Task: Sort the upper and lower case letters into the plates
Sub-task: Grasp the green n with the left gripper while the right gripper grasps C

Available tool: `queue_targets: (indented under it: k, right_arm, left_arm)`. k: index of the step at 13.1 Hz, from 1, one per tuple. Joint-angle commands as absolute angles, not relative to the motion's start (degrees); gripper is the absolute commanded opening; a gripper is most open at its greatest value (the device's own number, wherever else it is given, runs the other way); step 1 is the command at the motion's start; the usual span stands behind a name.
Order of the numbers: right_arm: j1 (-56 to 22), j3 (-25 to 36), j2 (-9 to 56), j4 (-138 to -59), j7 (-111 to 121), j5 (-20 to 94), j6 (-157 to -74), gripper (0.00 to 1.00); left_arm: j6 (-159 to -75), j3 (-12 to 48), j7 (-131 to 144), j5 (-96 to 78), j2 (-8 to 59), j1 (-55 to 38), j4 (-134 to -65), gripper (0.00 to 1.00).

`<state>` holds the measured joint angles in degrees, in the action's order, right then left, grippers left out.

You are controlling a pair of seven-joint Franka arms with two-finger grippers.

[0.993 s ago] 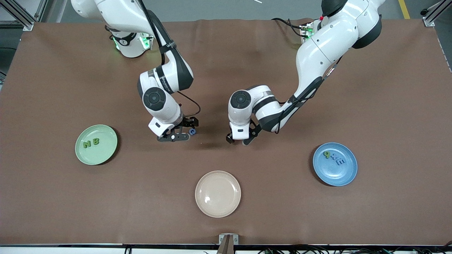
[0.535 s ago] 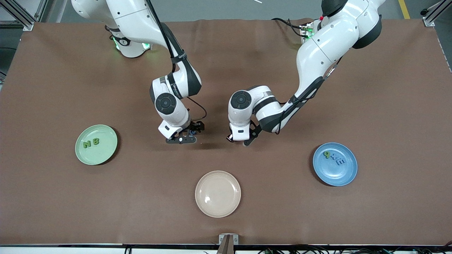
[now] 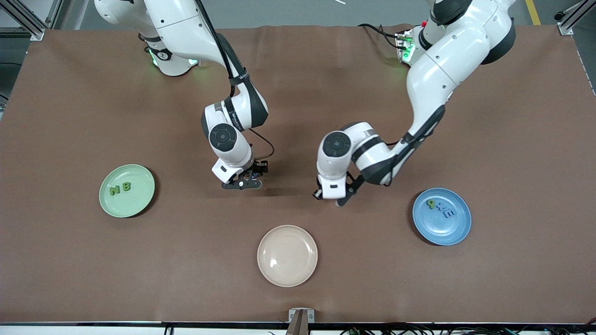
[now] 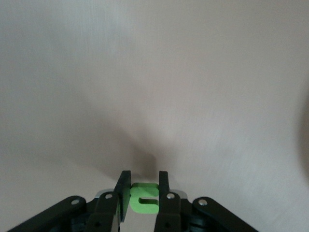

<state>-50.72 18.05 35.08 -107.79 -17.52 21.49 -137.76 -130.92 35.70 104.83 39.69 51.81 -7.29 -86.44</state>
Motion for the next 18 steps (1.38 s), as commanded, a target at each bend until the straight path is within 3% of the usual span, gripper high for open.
queue_targets:
  k: [1,7,11,13,15,16,17,18]
  right_arm:
    - [-51.77,18.72,35.86,-108.11,-17.84,23.03,-138.25,0.66]
    - [-52.12,18.63,36.30,-108.02,-17.75,23.03,-138.34,0.60]
    - [-52.12,18.63,36.65,-108.02,-17.75,23.03,-138.60,0.42]
    - [-52.12,18.63,36.83,-108.02,-17.75,23.03,-139.13,0.30]
    - [-52.12,18.63,36.83,-108.02,-17.84,23.03,-139.40,0.15]
    - [-52.12,18.63,36.74,-107.93,-17.75,23.03,-139.13,0.12]
    - [-51.86,18.72,36.56,-107.93,-17.67,23.03,-138.70,0.11]
    - [-51.51,18.98,35.78,-107.84,-16.88,22.94,-137.30,0.11]
  left_arm:
    - [-129.03,37.08,98.73,40.52,47.64,-1.96,-87.71,0.00]
    - [-120.50,42.62,76.24,40.78,43.95,17.37,-91.22,0.01]
    - [-121.99,42.63,72.50,40.78,44.12,22.85,-92.81,0.02]
    - [-122.17,42.45,72.16,40.87,44.47,24.07,-92.73,0.09]
    - [-122.17,42.19,71.81,40.87,44.39,24.87,-92.73,0.30]
    - [-122.08,42.19,71.72,40.87,44.21,24.96,-92.64,0.56]
    - [-121.91,42.19,71.54,40.87,44.03,25.22,-92.72,1.00]
    - [-121.64,42.27,70.67,40.87,43.95,25.14,-92.64,1.00]
